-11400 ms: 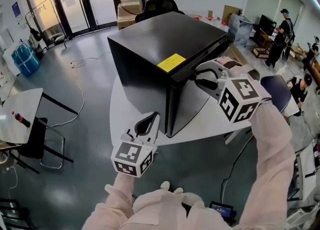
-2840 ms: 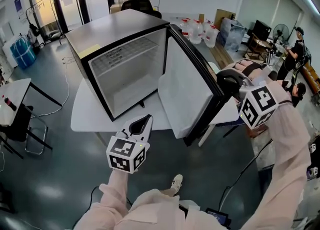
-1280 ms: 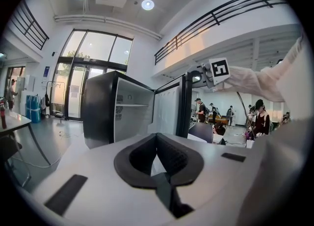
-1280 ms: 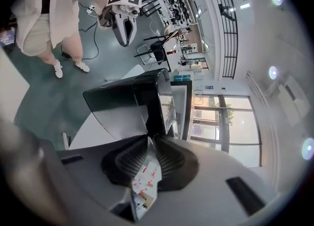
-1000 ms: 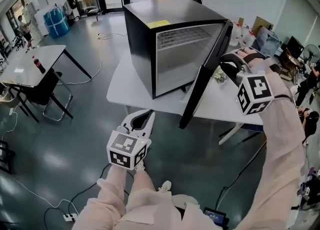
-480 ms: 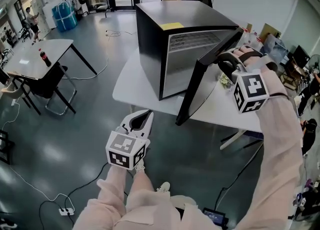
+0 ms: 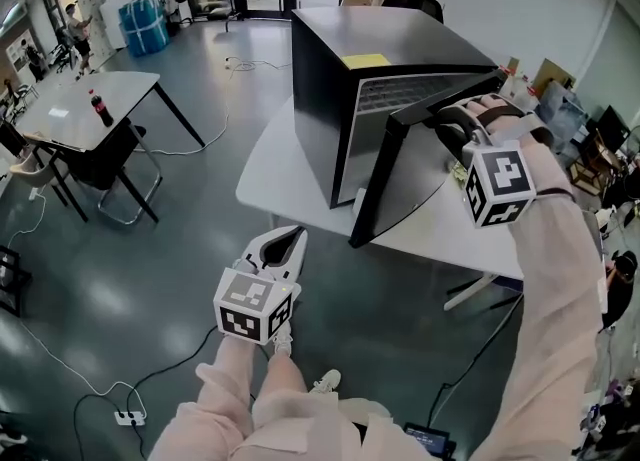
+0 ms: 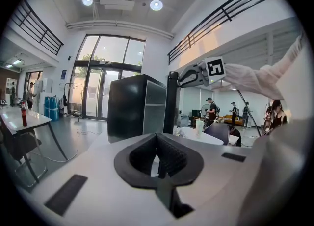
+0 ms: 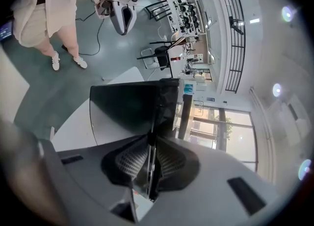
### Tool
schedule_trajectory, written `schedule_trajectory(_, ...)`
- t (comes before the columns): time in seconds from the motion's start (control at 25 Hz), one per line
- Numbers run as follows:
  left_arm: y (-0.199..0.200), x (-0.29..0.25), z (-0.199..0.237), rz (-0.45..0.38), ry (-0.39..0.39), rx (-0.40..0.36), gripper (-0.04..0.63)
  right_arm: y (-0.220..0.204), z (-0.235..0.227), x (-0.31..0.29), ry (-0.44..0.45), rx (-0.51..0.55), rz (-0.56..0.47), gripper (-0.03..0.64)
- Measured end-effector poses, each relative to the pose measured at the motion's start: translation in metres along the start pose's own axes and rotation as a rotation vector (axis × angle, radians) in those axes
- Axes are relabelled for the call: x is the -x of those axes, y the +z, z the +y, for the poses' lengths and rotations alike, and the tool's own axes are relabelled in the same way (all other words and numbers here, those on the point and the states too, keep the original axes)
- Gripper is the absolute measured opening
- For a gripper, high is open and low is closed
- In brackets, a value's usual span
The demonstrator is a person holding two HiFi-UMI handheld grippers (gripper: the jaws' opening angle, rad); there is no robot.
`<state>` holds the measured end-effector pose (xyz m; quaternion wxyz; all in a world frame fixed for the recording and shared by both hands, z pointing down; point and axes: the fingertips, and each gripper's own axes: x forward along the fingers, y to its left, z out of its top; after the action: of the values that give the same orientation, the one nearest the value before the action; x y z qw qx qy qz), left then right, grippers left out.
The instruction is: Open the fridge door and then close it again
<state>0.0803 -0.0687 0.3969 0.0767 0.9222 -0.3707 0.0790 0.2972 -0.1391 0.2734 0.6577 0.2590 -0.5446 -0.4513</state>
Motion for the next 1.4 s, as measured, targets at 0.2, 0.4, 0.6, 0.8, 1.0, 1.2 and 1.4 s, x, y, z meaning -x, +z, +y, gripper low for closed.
schedule_trajectory(0.2,0.001,-0.003,0.012,-0.004,0.012,0.010,0.011,0.006,-0.008,-0.013,0.004,0.000,-0.013,0.063)
schedule_trajectory(0.4,0.004,-0.010,0.023,-0.006,0.015,0.014,0.011,0.010,-0.016,-0.027,0.001,-0.002,-0.021,0.064)
schedule_trajectory(0.6,0.013,-0.021,0.035,-0.005,0.013,0.022,0.011,0.011,-0.031,-0.042,-0.003,-0.004,-0.024,0.071)
schedule_trajectory(0.8,0.020,-0.033,0.049,-0.002,0.012,0.031,0.011,0.008,-0.045,-0.058,0.000,-0.005,-0.023,0.075)
schedule_trajectory(1.0,0.017,-0.034,0.059,0.001,0.019,0.036,0.011,0.006,-0.049,-0.068,0.003,-0.016,-0.017,0.078)
schedule_trajectory(1.2,0.018,-0.028,0.071,-0.001,0.038,0.037,0.011,0.009,-0.055,-0.078,0.009,-0.038,-0.019,0.091)
schedule_trajectory(1.4,0.017,-0.019,0.084,-0.006,0.066,0.049,0.011,0.008,-0.056,-0.079,-0.009,-0.046,-0.029,0.094)
